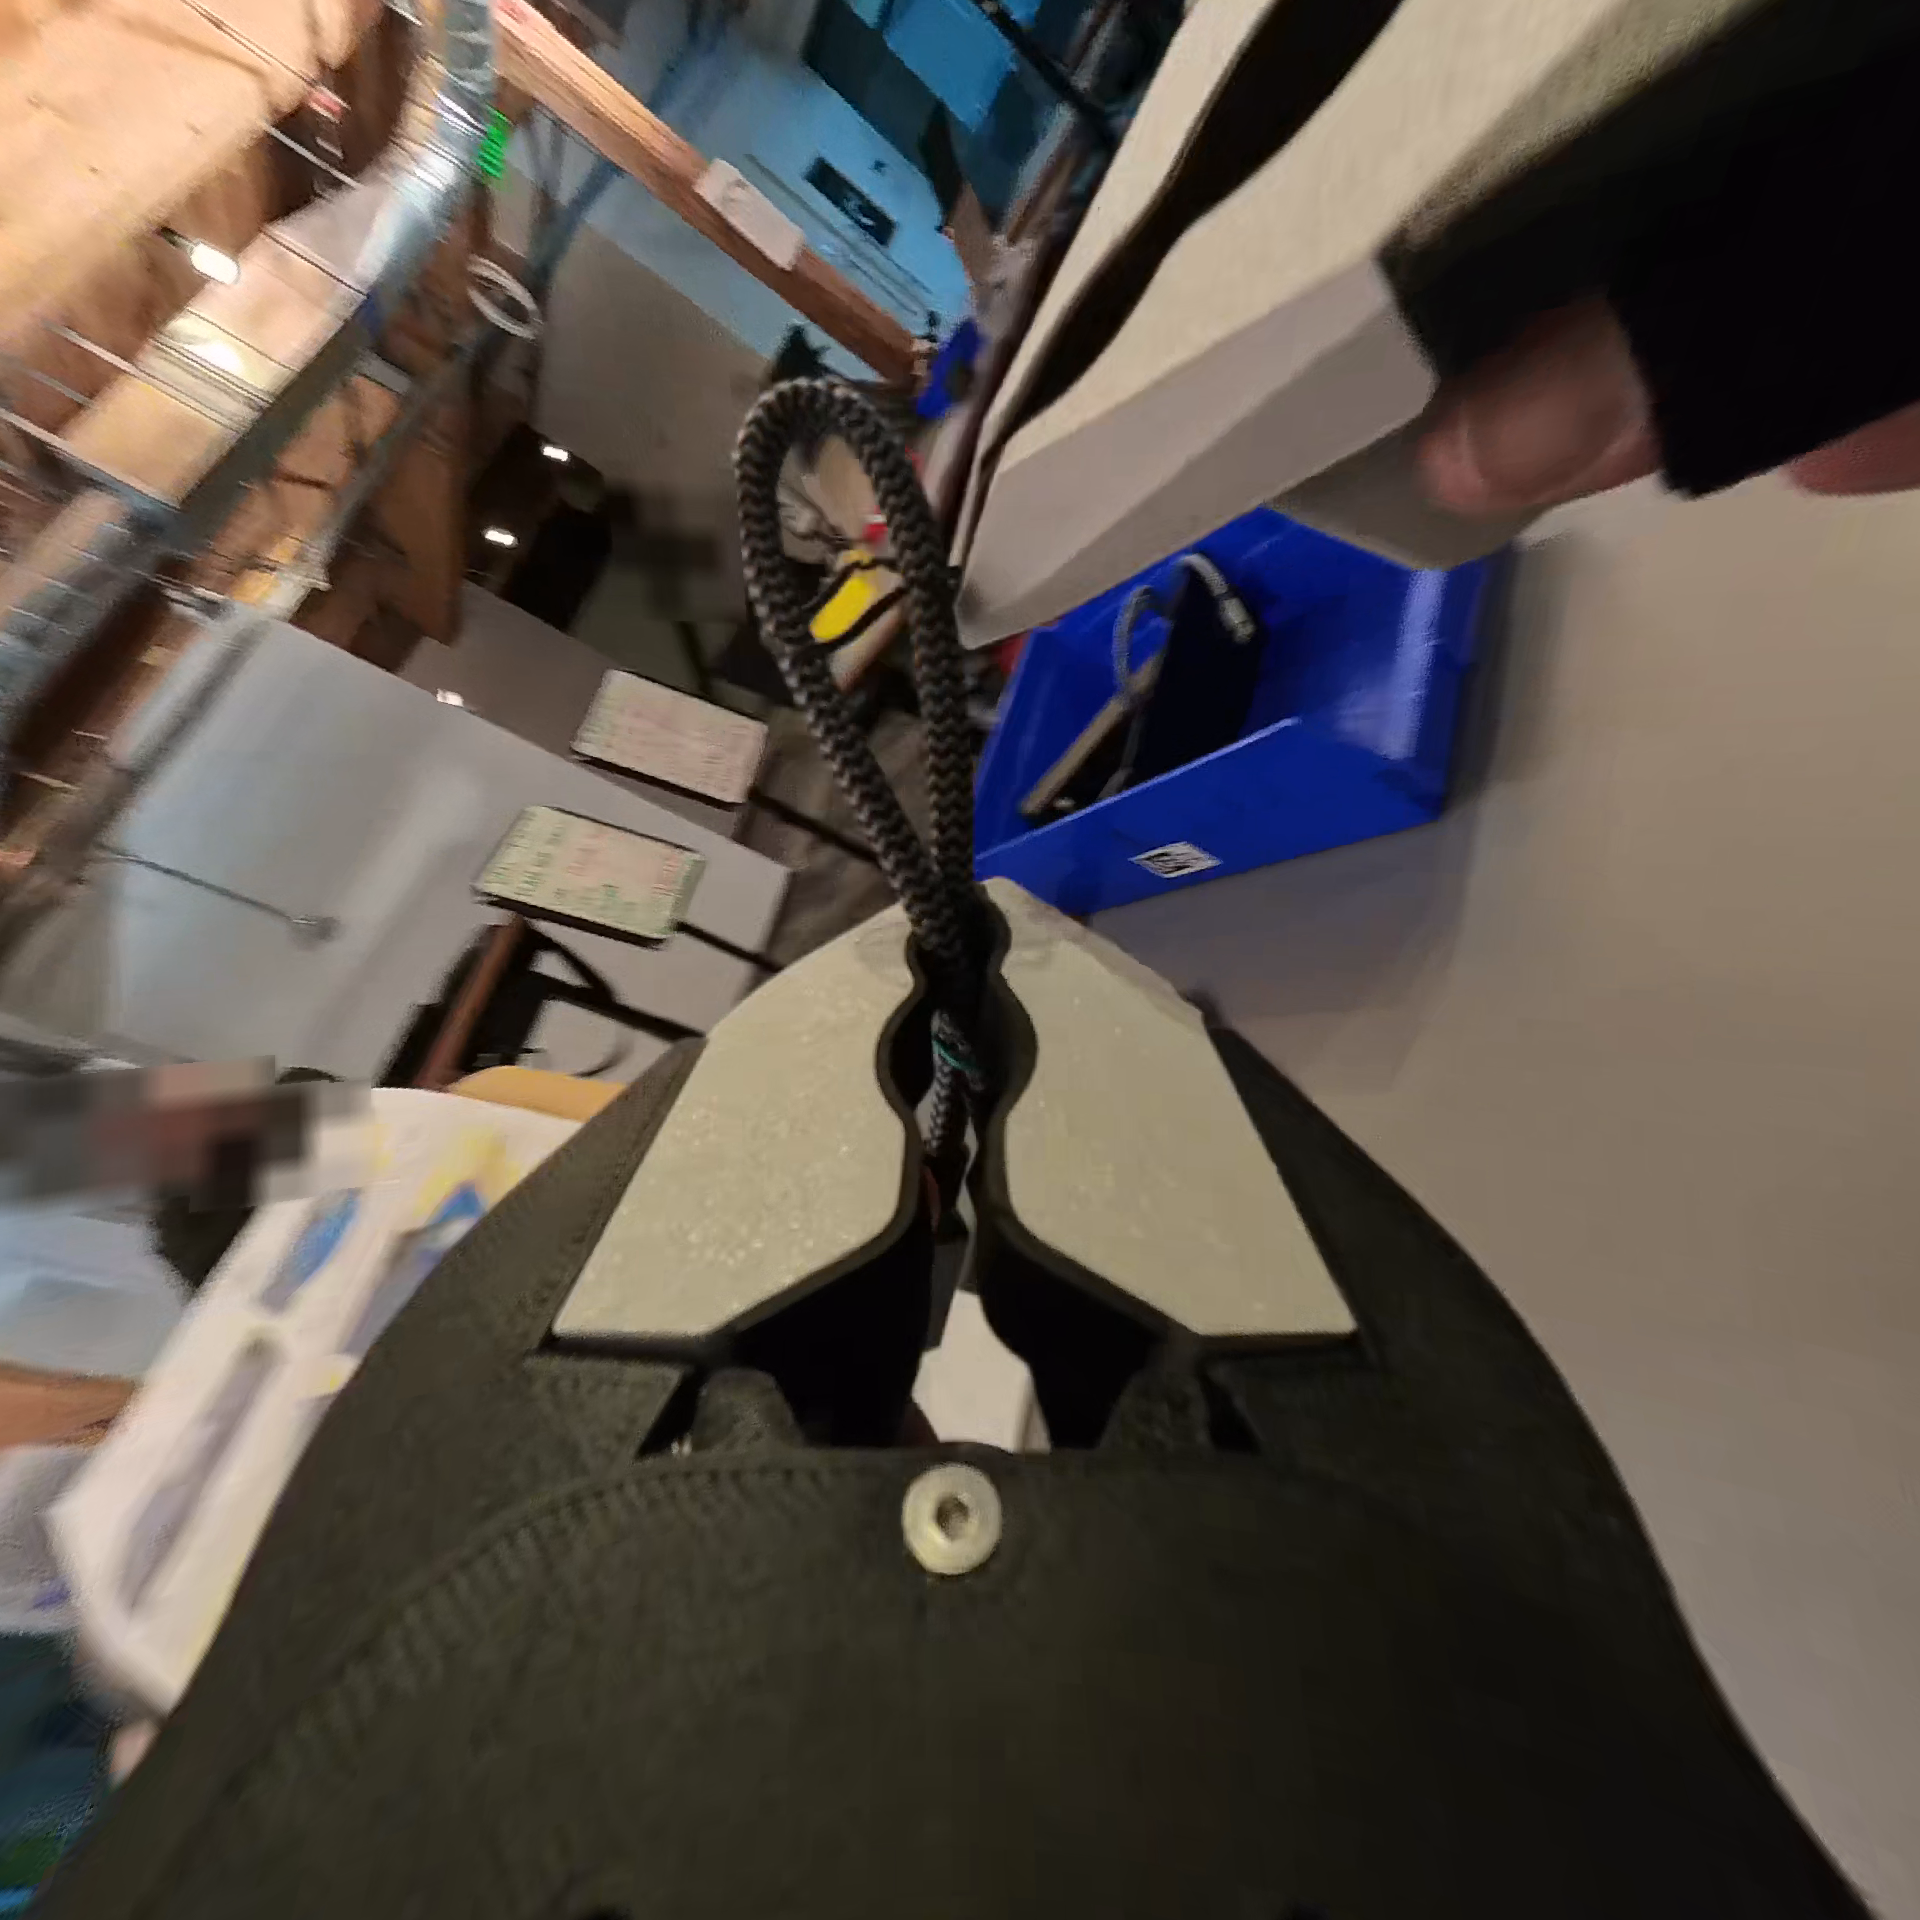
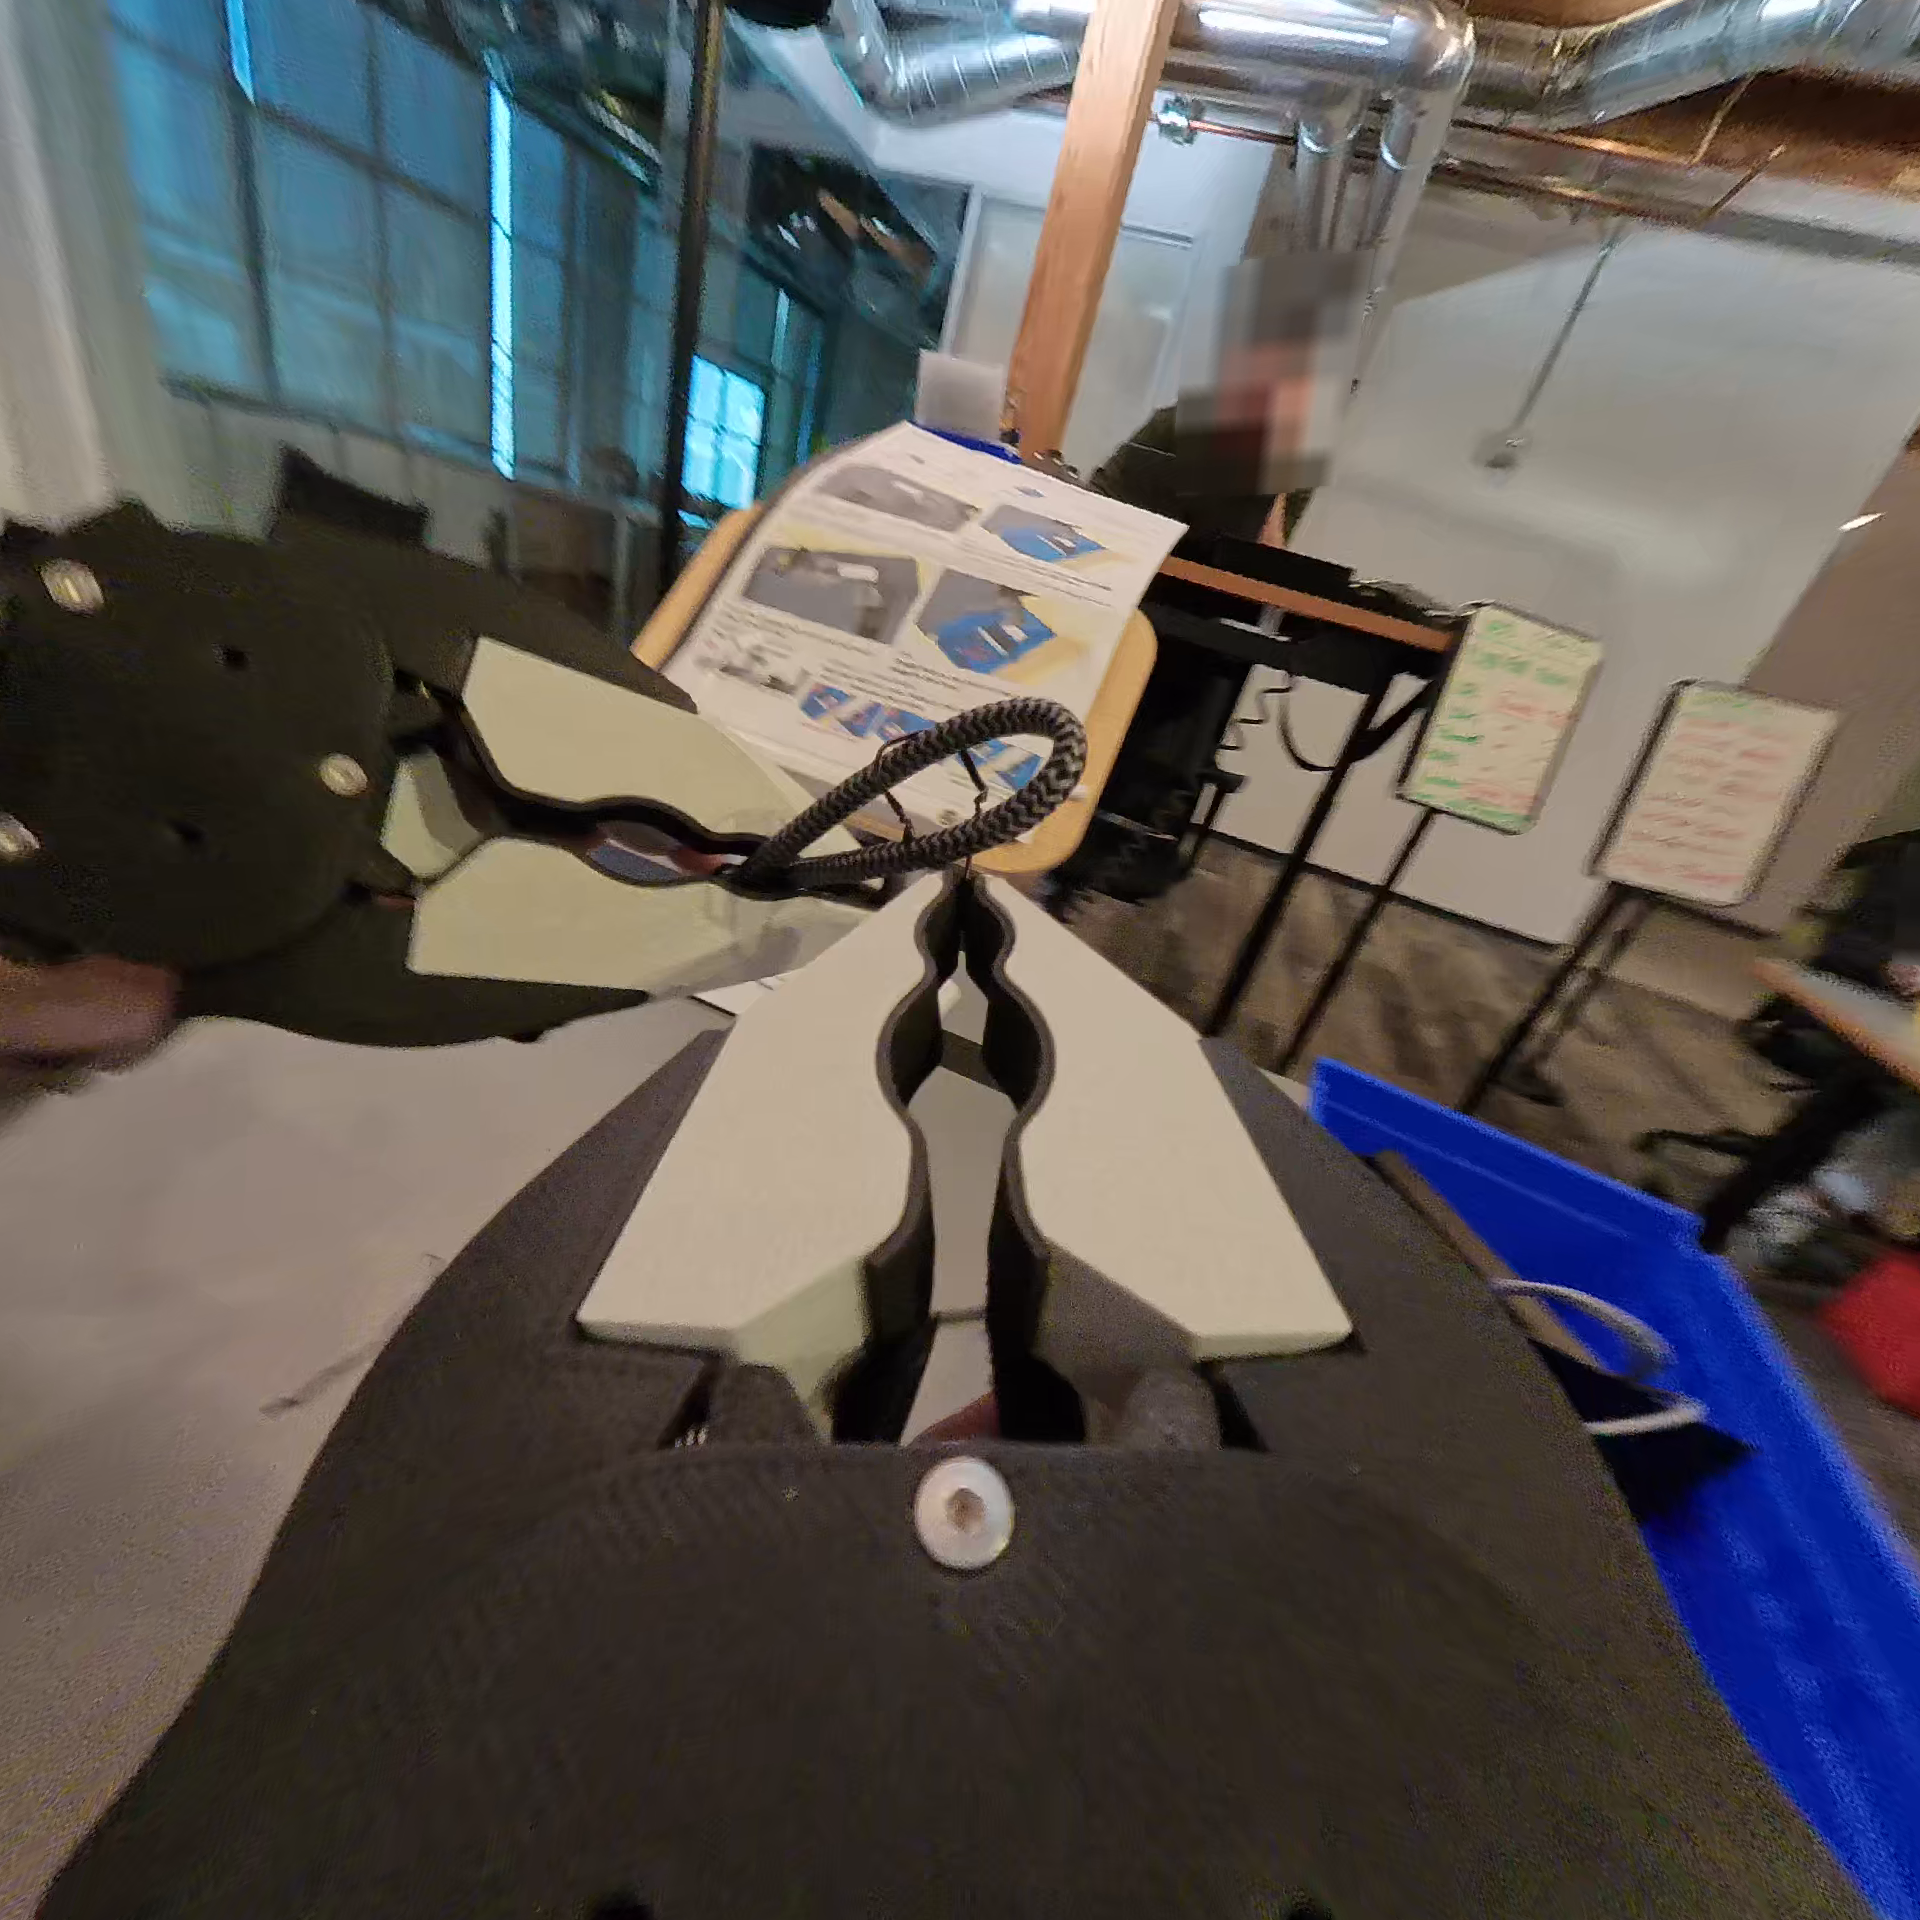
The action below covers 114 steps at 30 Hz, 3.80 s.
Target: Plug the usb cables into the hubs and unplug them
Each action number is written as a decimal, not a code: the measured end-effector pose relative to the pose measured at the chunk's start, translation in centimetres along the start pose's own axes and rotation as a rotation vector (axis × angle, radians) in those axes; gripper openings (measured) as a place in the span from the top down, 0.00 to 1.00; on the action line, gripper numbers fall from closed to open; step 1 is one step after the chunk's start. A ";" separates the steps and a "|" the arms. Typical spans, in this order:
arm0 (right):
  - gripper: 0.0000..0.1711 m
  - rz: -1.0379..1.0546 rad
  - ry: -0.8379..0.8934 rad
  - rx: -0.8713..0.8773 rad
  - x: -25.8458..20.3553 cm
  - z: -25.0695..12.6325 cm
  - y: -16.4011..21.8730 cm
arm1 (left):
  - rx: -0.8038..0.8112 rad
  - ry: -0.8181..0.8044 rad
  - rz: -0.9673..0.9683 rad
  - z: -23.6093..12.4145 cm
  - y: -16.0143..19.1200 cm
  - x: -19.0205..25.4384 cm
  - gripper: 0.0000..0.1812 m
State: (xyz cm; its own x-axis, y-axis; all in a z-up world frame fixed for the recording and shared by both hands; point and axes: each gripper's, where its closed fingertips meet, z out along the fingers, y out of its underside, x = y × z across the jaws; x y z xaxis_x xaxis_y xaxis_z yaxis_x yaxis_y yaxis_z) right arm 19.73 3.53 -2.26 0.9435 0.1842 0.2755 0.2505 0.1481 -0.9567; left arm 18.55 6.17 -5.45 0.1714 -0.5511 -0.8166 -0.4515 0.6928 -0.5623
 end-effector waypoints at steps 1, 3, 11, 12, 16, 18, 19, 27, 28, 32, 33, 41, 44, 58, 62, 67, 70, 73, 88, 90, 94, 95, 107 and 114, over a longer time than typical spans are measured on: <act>1.00 -0.062 0.027 -0.024 0.2 0.1 0.2 | 0.002 0.058 -0.045 0.1 0.1 0.6 0.99; 1.00 -0.182 0.066 -0.067 0.5 0.3 0.6 | 0.008 0.134 -0.099 0.1 0.2 1.4 0.99; 1.00 -0.523 0.084 -0.206 0.4 1.2 1.5 | 0.058 0.388 -0.209 -0.1 0.6 3.5 0.95; 1.00 -0.518 0.075 -0.200 0.4 1.2 1.3 | 0.083 0.408 -0.230 -0.1 0.5 3.6 0.95; 1.00 -0.474 0.057 -0.175 0.5 1.1 0.6 | 0.190 0.453 -0.254 -0.5 -0.4 3.6 0.90; 1.00 -0.452 0.049 -0.167 0.5 1.1 0.5 | 0.244 0.438 -0.242 -0.8 -1.1 3.4 0.87; 1.00 -0.436 0.041 -0.165 0.5 1.1 0.5 | 0.249 0.441 -0.233 -1.0 -1.3 3.4 0.85; 1.00 -0.236 -0.091 -0.109 0.3 0.5 -0.2 | 0.426 0.462 -0.185 -3.7 -3.2 2.4 0.78; 1.00 -0.223 -0.102 -0.103 0.3 0.4 -0.3 | 0.444 0.462 -0.200 -4.1 -3.4 2.0 0.78; 1.00 -0.196 -0.139 -0.084 0.4 0.1 -0.5 | 0.556 0.506 -0.259 -6.2 -4.6 0.8 0.78; 1.00 -0.197 -0.146 -0.083 0.3 0.1 -0.5 | 0.590 0.516 -0.282 -6.8 -5.0 0.3 0.79; 1.00 -0.122 -0.295 -0.128 -1.0 -0.3 0.0 | 0.472 -0.068 0.318 -6.0 -3.4 -2.8 0.82; 1.00 -0.098 -0.373 -0.156 -1.9 -0.5 0.3 | 0.462 -0.189 0.509 -6.1 -4.2 -2.3 0.80; 1.00 0.051 -0.621 -0.192 -4.4 -1.6 0.8 | 0.410 -0.143 1.070 -4.6 -3.4 0.0 0.56; 1.00 0.077 -0.686 -0.211 -5.2 -1.9 1.2 | 0.451 -0.228 1.210 -3.9 -4.2 0.4 0.56; 1.00 0.060 -0.719 -0.232 -6.0 -2.1 1.3 | 0.482 -0.140 1.256 -3.6 -4.3 2.4 0.78; 1.00 0.050 -0.705 -0.215 -5.7 -2.1 1.0 | 0.469 -0.132 1.103 -3.3 -4.6 1.9 0.88; 1.00 0.013 -0.674 -0.190 -5.5 -2.2 0.7 | 0.452 -0.072 0.895 -3.1 -4.4 1.7 0.91; 1.00 -0.373 -0.441 -0.154 -4.3 -1.3 1.3 | 0.218 0.615 -0.240 -1.7 -2.4 4.1 0.95; 1.00 -0.451 -0.414 -0.152 -4.3 -1.3 1.7 | 0.176 0.750 -0.396 -1.9 -2.2 4.9 0.95; 1.00 -0.662 -0.345 -0.159 -4.6 -1.3 2.5 | 0.138 0.983 -0.653 -2.5 -2.0 6.3 0.97; 1.00 -0.734 -0.327 -0.158 -4.7 -1.3 2.8 | 0.125 1.036 -0.694 -2.7 -1.8 6.7 0.97; 1.00 -0.273 -0.495 -0.125 -5.4 -2.1 5.1 | 0.140 1.229 -0.864 -3.7 -1.5 9.0 0.81; 1.00 -0.100 -0.534 -0.164 -5.3 -2.3 7.2 | 0.189 1.088 -1.013 -2.3 0.3 7.7 0.69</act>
State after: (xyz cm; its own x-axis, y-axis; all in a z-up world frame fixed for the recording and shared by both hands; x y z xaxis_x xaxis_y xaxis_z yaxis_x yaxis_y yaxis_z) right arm 17.06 1.37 -10.80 0.6836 0.6492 0.3335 0.4032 0.0449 -0.9140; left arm 17.72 1.01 -11.62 -0.4223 -0.8297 0.3650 -0.4120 -0.1829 -0.8926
